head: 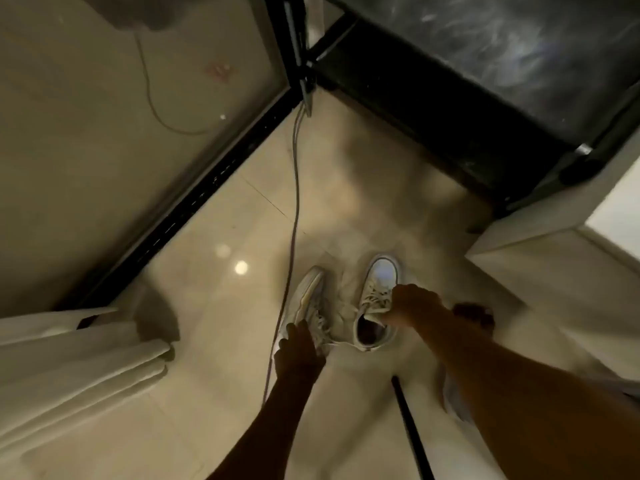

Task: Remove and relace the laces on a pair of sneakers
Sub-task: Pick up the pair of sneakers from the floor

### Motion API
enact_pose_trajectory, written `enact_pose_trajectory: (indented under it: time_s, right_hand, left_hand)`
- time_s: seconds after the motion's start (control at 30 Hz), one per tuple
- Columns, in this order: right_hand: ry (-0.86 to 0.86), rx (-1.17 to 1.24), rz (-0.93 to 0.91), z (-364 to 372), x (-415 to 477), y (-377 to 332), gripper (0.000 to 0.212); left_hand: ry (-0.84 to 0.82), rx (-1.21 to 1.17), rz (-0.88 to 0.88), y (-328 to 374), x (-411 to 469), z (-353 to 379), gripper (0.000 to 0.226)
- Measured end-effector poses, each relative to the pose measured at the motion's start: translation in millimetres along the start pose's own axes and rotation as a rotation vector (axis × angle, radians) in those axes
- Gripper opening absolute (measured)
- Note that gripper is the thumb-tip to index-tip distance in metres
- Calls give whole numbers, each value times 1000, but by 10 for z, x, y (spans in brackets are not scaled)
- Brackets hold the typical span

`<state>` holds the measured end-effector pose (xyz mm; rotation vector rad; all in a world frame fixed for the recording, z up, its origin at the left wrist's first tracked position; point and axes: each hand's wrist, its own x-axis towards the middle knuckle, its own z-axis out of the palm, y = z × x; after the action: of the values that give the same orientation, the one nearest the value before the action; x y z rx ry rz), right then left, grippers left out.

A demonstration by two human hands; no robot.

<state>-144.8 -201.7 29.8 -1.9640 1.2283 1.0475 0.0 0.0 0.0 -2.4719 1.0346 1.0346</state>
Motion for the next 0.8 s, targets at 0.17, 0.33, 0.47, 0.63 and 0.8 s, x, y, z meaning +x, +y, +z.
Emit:
enact_pose_trajectory:
  time_s: [0.17, 0.33, 0.47, 0.63, 0.8]
  right_hand:
    - [-26, -48, 12, 115, 214, 34, 68]
    - [12, -64, 12, 183, 301, 6, 71]
    - [-12, -87, 44, 291, 358, 21, 80]
    - [3, -84, 25, 268, 364, 19, 81]
    - [45, -90, 3, 253, 365, -8, 70]
  left_hand:
    - [73, 37, -36, 95, 136, 75, 67]
    - [53, 150, -20, 192, 365, -9, 76]
    - [1, 179, -7, 256, 425, -36, 81]
    - [17, 165, 33, 252, 382, 6, 65]
    - [80, 212, 95, 194, 378, -60, 48]
